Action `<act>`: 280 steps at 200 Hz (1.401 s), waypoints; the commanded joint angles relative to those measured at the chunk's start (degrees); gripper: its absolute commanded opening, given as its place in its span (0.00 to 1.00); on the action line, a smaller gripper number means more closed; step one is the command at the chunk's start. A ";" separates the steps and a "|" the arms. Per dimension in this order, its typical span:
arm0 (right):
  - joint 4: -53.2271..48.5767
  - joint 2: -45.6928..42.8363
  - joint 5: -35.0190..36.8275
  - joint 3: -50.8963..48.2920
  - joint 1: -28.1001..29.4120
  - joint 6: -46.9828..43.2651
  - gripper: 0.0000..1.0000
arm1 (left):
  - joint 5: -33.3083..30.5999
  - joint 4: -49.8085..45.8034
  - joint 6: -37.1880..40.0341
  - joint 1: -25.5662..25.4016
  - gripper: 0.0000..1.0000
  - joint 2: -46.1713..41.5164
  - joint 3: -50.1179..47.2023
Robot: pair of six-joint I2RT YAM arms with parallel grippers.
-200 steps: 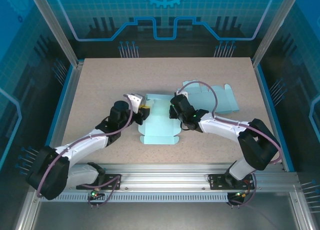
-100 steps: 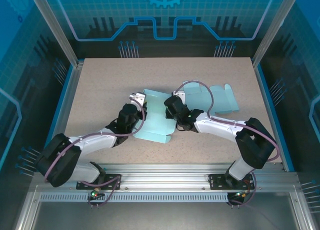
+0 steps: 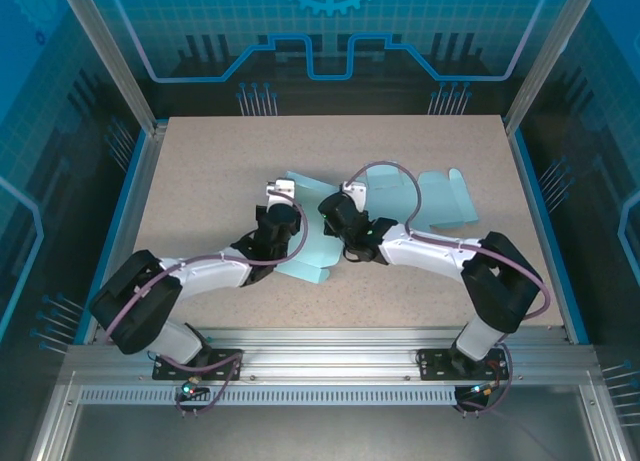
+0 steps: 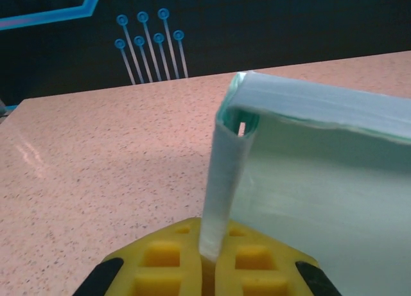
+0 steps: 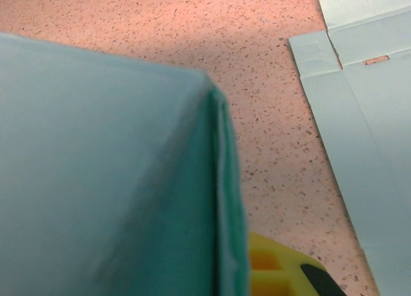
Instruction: Fold the paper box
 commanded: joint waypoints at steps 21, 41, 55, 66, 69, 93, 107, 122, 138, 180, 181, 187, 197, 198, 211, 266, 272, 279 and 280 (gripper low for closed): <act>-3.33 1.30 1.27 2.70 4.00 2.76 0.00 | -12.54 -4.53 -7.02 3.65 0.09 2.72 3.85; -3.90 2.07 0.98 3.62 4.05 2.63 0.00 | -5.79 4.10 -2.34 4.31 0.12 1.31 -0.02; -5.09 2.67 1.39 4.63 4.03 2.62 0.00 | 3.75 6.88 0.24 4.31 0.20 -0.78 -2.27; -6.16 2.98 1.92 5.24 3.90 2.71 0.00 | 9.93 7.06 0.85 4.35 0.24 -2.59 -3.57; -6.50 3.07 1.97 5.39 3.87 2.81 0.00 | 11.07 7.00 0.89 4.36 0.25 -3.16 -3.95; -8.20 3.21 2.07 6.24 3.64 2.98 0.00 | 17.66 6.99 0.48 4.34 0.27 -6.83 -6.72; -8.69 2.96 1.98 6.34 3.54 3.15 0.00 | 20.04 6.71 0.33 4.36 0.28 -8.59 -7.99; -9.20 2.57 1.98 6.41 3.51 2.97 0.00 | 21.79 6.81 0.32 4.32 0.29 -10.17 -9.31; -10.11 2.25 2.04 6.57 3.39 3.08 0.00 | 22.58 5.98 0.18 4.28 0.29 -11.87 -10.18; -10.90 1.64 1.99 6.68 3.28 3.74 0.00 | 18.33 3.23 0.89 4.30 0.23 -13.73 -10.97; -10.90 1.66 1.98 6.68 3.30 3.71 0.00 | 18.17 3.17 0.87 4.29 0.22 -13.68 -10.98; -10.80 1.61 1.90 6.68 3.32 3.63 0.00 | 17.07 2.76 0.66 4.35 0.21 -13.64 -10.73; -10.73 1.51 1.81 6.68 3.32 3.74 0.00 | 13.88 1.71 -0.20 4.31 0.17 -13.48 -10.40; -10.77 1.47 1.80 6.68 3.32 3.75 0.00 | 13.48 1.57 -0.29 4.29 0.17 -13.43 -10.39; -10.64 1.42 1.63 6.62 3.35 3.82 0.00 | 10.02 1.34 -0.95 4.28 0.13 -13.12 -10.25; -11.18 2.89 1.10 8.08 3.03 3.37 0.00 | 10.94 1.80 -1.16 3.81 0.31 -11.73 -8.62; -11.58 3.15 1.17 8.33 2.81 3.14 0.00 | 14.02 1.64 -1.08 3.88 0.39 -12.34 -8.57; -12.05 3.40 1.10 8.59 2.51 2.90 0.00 | 18.36 1.14 -1.23 3.84 0.47 -13.19 -8.45; -12.13 3.42 1.01 8.60 2.43 2.89 0.00 | 18.93 1.03 -1.29 3.88 0.48 -13.37 -8.44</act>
